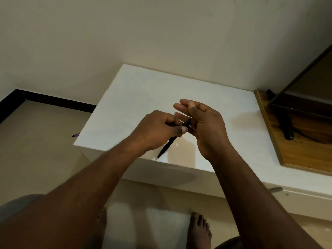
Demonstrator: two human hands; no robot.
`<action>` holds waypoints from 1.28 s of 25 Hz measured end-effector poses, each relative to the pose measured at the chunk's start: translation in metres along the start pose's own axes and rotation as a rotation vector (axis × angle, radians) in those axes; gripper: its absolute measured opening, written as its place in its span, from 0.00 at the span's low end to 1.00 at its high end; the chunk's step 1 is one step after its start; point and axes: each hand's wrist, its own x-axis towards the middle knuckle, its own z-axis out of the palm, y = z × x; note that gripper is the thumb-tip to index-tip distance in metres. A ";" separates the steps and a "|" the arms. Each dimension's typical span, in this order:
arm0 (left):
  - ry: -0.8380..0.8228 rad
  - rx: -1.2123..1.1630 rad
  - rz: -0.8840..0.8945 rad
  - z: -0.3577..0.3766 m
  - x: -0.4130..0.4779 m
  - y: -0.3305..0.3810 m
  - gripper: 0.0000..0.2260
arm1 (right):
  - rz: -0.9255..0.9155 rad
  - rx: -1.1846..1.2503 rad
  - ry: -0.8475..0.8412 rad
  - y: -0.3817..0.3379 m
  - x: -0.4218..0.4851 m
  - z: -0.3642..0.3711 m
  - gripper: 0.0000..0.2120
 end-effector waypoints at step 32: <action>0.208 -0.305 0.137 -0.007 0.000 0.008 0.08 | -0.068 0.037 0.012 -0.011 0.000 0.000 0.23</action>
